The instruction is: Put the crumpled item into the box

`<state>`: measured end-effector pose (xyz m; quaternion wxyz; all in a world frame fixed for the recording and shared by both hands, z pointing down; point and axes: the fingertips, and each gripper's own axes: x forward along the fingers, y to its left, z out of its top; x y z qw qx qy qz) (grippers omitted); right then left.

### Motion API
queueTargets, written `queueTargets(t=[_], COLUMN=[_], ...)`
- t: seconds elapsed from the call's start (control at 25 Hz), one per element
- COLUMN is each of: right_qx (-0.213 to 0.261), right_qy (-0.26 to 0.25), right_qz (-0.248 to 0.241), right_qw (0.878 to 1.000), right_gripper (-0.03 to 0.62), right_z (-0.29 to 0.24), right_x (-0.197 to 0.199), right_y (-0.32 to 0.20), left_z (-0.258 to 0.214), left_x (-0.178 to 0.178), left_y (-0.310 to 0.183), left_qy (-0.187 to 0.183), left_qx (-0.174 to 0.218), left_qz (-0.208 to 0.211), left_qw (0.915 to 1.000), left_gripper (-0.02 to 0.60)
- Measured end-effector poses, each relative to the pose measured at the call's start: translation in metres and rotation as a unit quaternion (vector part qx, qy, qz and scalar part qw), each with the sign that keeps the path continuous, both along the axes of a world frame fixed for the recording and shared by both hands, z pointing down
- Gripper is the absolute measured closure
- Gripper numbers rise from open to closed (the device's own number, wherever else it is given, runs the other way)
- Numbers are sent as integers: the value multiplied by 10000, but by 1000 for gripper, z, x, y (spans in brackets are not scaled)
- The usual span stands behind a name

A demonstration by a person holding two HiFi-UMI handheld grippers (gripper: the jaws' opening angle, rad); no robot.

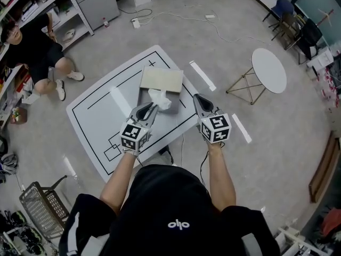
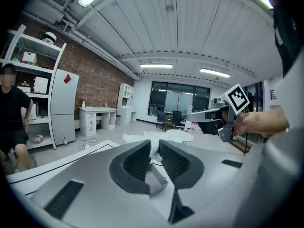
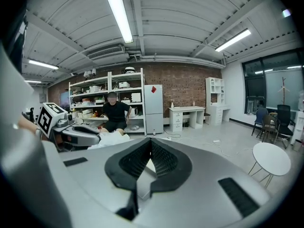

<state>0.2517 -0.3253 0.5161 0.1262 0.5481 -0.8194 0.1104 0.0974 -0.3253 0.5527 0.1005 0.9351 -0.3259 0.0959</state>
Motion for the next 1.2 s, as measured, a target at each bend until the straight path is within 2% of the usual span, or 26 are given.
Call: queueTargets(t=[0.2,0.52,0.92,1.2], right_qx=[-125,-410,-824,-956], right_qy=[-17,-13,22,-65], right_qz=[-37,-165,-315,-201], right_qw=[9999,9990,9961,9952], right_gripper=[585,585,585,585], right_z=[19,62,113,126], right_x=[2,2,-6,-3], right_y=[-19,-34,-39,-43], left_z=[26,86,149,185], left_x=[9,26,51,55], left_y=[-16,-29,-51,-65], left_qy=[-138,-411,-928,-1250], left_qx=[-152,-692,-1229,-1542], left_qz=[64,187,410,440], left_qw=[9998,9966,9872,9791], left_gripper=[520,520,520,520])
